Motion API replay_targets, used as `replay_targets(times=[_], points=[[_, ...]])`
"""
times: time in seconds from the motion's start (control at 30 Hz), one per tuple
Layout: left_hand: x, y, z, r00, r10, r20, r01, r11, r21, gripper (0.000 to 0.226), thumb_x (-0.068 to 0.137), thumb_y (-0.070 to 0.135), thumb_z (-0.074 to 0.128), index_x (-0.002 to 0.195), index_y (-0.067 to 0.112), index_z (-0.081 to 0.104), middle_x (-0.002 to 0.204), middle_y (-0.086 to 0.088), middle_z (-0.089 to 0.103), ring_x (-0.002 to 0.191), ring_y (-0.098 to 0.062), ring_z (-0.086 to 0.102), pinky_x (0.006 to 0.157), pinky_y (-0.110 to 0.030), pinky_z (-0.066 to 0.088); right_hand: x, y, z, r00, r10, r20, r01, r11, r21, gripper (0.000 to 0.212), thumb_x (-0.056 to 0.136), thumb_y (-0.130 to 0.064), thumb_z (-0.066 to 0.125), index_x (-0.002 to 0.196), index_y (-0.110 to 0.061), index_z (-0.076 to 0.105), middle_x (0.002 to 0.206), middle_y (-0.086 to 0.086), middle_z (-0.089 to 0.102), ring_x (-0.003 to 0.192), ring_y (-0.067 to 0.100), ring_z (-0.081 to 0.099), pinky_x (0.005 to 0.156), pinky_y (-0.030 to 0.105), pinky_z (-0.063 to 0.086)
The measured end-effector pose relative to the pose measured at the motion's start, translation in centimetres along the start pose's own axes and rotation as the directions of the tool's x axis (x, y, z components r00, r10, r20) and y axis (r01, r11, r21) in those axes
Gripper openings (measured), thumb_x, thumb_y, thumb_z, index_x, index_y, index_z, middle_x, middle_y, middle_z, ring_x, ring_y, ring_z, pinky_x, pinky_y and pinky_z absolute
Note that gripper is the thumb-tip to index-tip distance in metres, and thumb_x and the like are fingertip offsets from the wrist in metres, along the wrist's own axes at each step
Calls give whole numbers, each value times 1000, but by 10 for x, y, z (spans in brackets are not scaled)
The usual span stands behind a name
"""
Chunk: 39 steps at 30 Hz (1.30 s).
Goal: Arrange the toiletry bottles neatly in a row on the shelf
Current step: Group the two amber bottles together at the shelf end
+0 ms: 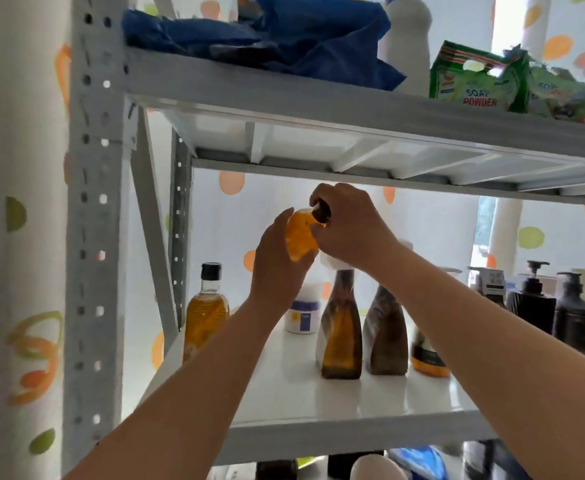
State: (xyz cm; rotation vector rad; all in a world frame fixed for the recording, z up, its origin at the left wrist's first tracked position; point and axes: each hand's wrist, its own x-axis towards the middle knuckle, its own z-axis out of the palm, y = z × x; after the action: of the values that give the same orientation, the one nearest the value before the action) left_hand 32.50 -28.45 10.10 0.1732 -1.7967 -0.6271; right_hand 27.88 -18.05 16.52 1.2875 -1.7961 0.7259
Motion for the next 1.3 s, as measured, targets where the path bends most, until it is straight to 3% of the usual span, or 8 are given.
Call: replay_targets(times=[0.13, 0.23, 0.57, 0.67, 0.83, 1.0, 1.2, 1.3], points=[[-30, -14, -4, 963, -191, 188, 187, 982, 37, 69, 82, 37, 69, 140, 24, 34, 130, -1, 57, 101, -14, 61, 81, -9, 38, -8, -8, 5, 974, 70, 218, -74, 997, 8, 23, 74, -6, 66, 97, -10, 63, 80, -2, 57, 73, 11, 53, 63, 13, 46], [-47, -28, -3, 940, -236, 247, 230, 972, 55, 70, 82, 39, 68, 141, 27, 32, 134, -2, 54, 115, -21, 56, 85, -20, 38, -15, -11, 16, 941, 111, 320, -120, 993, 8, 22, 75, -6, 64, 97, -10, 61, 75, -3, 53, 68, 10, 52, 60, 13, 46], [-75, -60, 3, 812, -484, 325, 523, 852, -38, 68, 80, 41, 69, 136, 22, 33, 120, 1, 56, 94, -9, 55, 77, -21, 50, -25, -2, 63, 871, 196, 450, -273, 955, 114, 24, 78, -6, 55, 102, -10, 58, 74, -2, 52, 74, 15, 53, 66, 21, 47], [-75, -65, 4, 801, -497, 334, 551, 830, -88, 66, 81, 38, 69, 136, 22, 34, 129, -3, 56, 99, -11, 58, 71, -17, 49, -23, -1, 72, 869, 179, 461, -282, 946, 163, 31, 79, -5, 55, 110, -10, 55, 80, 0, 53, 74, 14, 51, 60, 18, 45], [-85, -72, 6, 792, -511, 334, 577, 804, -140, 81, 78, 38, 72, 144, 23, 26, 147, -4, 42, 130, -21, 46, 101, -35, 45, -25, 3, 82, 875, 186, 447, -327, 908, 262, 42, 80, -3, 56, 120, -11, 53, 105, 8, 63, 86, 17, 55, 76, 22, 48], [-101, -75, 2, 721, -527, 450, 635, 763, -123, 82, 75, 23, 78, 141, 25, 28, 130, -1, 50, 105, -10, 55, 66, -10, 46, -40, 10, 92, 881, 273, 387, -431, 802, 414, 57, 79, -4, 57, 133, -16, 44, 117, 8, 63, 95, 20, 60, 77, 23, 48], [-101, -78, -2, 730, -529, 433, 608, 791, -60, 74, 73, 29, 79, 136, 28, 40, 116, 11, 52, 94, 0, 55, 58, -7, 44, -75, 14, 101, 835, 279, 474, -502, 738, 451, 90, 80, -31, 71, 149, -26, 13, 133, 7, 51, 120, 24, 51, 93, 28, 43], [-102, -83, -4, 771, -519, 370, 562, 827, -8, 72, 71, 28, 80, 133, 29, 44, 119, 7, 56, 95, -2, 56, 64, -11, 43, -102, 16, 118, 733, 288, 616, -637, 609, 473, 83, 71, -33, 78, 139, -28, 30, 118, -1, 58, 111, 21, 56, 94, 38, 51]])
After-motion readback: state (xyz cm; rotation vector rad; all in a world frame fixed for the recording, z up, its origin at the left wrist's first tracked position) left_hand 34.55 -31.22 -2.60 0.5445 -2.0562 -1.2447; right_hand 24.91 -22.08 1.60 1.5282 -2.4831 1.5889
